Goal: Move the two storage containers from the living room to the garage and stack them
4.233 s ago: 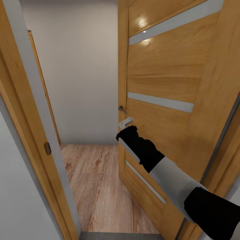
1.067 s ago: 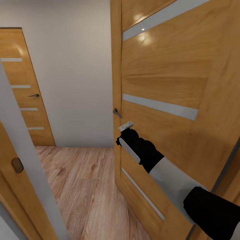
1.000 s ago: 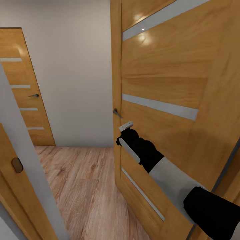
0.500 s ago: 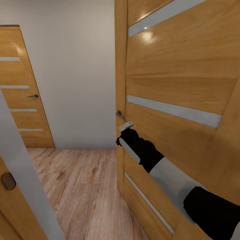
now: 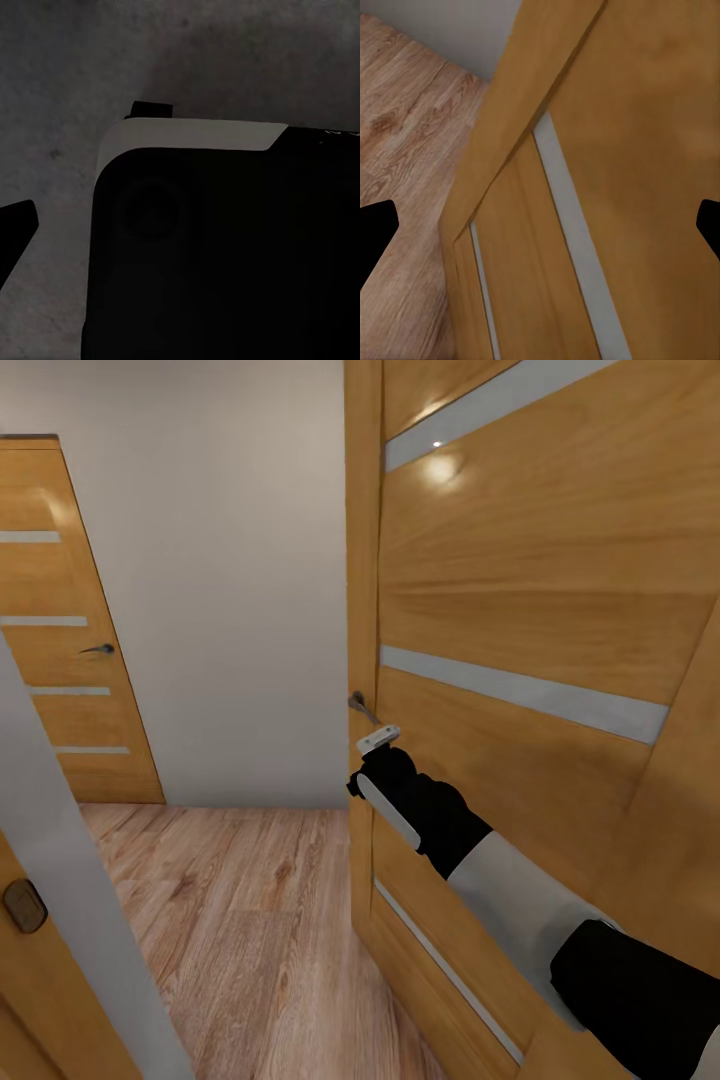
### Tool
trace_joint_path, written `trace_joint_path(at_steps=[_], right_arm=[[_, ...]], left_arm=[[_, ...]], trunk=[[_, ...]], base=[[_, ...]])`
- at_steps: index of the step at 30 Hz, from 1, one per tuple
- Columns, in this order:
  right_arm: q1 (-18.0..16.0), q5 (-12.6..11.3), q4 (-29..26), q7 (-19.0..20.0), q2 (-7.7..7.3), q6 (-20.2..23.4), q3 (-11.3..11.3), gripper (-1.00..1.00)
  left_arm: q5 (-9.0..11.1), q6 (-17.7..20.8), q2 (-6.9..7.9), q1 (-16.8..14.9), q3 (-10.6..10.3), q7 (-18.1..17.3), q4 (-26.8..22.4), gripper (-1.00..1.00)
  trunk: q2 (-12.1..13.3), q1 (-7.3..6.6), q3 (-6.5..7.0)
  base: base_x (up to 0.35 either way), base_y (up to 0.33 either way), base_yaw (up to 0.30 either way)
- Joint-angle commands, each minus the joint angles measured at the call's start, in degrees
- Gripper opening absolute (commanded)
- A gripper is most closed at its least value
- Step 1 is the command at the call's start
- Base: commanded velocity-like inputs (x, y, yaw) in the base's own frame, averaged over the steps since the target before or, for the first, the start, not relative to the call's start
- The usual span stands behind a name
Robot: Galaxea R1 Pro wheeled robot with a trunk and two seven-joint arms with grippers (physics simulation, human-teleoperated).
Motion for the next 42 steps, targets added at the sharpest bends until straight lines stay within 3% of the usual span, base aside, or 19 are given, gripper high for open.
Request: trace_joint_path(at_steps=[1,7,10,12,15,19,22,33,42], right_arm=[[-0.06,-0.56,-0.01,-0.55,0.00,0.10,0.13,1.00],[-0.06,-0.84,-0.01,-0.49,0.00,-0.11,0.30,1.00],[-0.06,-3.14,-0.01,-0.50,0.00,-0.30,0.97,1.00],[-0.06,-5.19,-0.01,-0.57,0.00,-0.78,2.20,1.00],[-0.06,-8.13,-0.01,-0.78,0.00,-3.14,5.79,1.00],[-0.06,-10.40,-0.01,-0.95,0.00,-6.41,9.42,1.00],[-0.06,-11.44,-0.01,-1.10,0.00,-7.36,10.43,1.00],[-0.06,-12.49,-0.01,-3.98,0.00,-7.86,11.31,1.00],[-0.06,-12.54,0.10,-11.52,0.00,-6.15,11.50,1.00]], left_arm=[[0.59,-0.01,-0.01,-0.01,0.02,0.03,-0.04,1.00],[0.58,-0.01,-0.02,-0.01,0.02,0.03,-0.04,1.00],[0.59,-0.01,-0.02,-0.01,0.02,0.05,-0.04,1.00],[0.57,-0.01,-0.02,-0.01,0.02,0.04,-0.04,1.00],[0.55,-0.01,-0.02,-0.01,0.02,0.05,-0.04,1.00],[0.57,-0.01,-0.02,-0.01,0.02,0.08,-0.04,1.00],[0.58,-0.01,-0.02,-0.01,0.02,0.11,-0.04,1.00],[0.56,-0.01,-0.02,-0.01,0.02,0.11,-0.04,1.00],[0.56,-0.01,-0.02,-0.01,0.02,0.12,-0.04,1.00]], trunk=[[-0.03,0.00,-0.06],[-0.03,0.00,-0.06],[-0.03,0.00,-0.06],[-0.03,0.00,-0.06],[-0.03,0.00,-0.06],[-0.03,0.00,-0.06],[-0.03,0.00,-0.06],[-0.03,0.00,-0.06],[-0.03,0.00,-0.06]], base=[[0.000,0.000,0.000],[0.000,0.000,0.000],[0.000,0.000,0.000],[0.000,0.000,0.000],[0.000,0.000,0.000],[0.000,0.000,0.000],[0.000,0.000,0.000],[0.000,0.000,0.000],[0.000,0.000,0.000]])
